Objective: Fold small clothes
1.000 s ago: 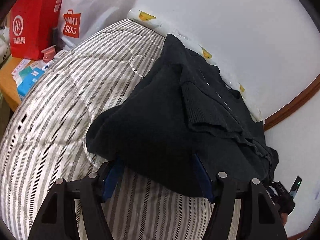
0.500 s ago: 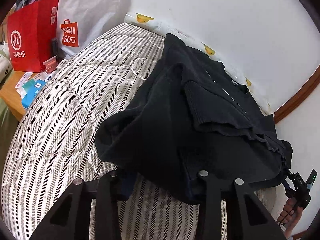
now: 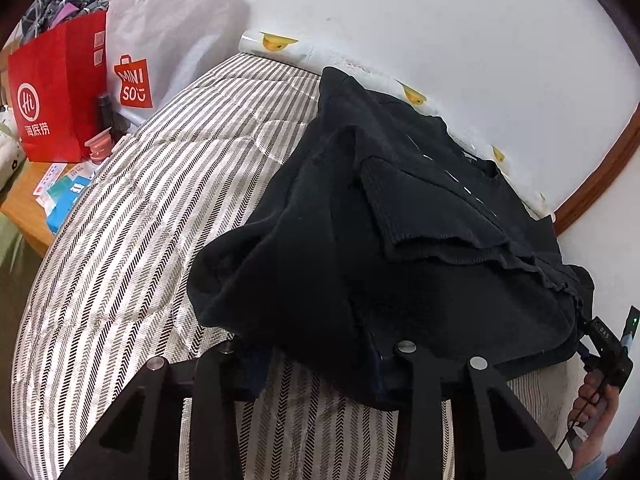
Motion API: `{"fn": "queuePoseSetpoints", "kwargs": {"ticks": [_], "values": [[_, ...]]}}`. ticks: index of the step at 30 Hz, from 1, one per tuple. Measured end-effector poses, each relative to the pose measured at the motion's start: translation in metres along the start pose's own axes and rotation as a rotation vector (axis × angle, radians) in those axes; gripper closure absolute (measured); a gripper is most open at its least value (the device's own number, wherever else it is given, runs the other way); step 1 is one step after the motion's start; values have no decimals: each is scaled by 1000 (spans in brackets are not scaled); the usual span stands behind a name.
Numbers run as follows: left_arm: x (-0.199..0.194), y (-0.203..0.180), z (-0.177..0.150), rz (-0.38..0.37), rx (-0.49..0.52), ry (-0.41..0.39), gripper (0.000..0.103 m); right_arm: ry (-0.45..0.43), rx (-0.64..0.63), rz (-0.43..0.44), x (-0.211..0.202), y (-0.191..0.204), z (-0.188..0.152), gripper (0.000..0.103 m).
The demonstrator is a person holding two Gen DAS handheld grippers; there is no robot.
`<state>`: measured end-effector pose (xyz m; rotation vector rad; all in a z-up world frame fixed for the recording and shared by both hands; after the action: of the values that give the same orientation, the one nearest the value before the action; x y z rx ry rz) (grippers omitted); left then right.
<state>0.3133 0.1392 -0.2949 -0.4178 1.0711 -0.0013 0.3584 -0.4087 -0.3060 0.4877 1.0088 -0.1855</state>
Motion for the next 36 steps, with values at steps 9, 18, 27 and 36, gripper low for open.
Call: {"fn": "queuePoseSetpoints", "kwargs": {"ticks": [9, 18, 27, 36], "values": [[-2, -7, 0, -25, 20, -6, 91, -48, -72, -59, -9, 3, 0, 82], [-18, -15, -7, -19, 49, -26, 93, -62, -95, -25, -30, -2, -8, 85], [-34, -23, -37, -16, 58, -3, 93, -55, -96, 0, -55, -21, -24, 85], [-58, -30, -88, 10, 92, 7, 93, -53, -104, 3, -86, -52, -57, 85]]}}
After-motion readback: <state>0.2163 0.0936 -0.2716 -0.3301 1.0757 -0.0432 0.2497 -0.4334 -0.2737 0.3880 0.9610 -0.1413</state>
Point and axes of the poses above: each gripper's, at about its wrist camera, not at the fingertips, and x roughly the way its jaws point, y to its left, z to its top, the point moved 10 cm from there along x, roughly the way its jaws point, and after that the axes turned 10 degrees about y, right-handed, at the moved point
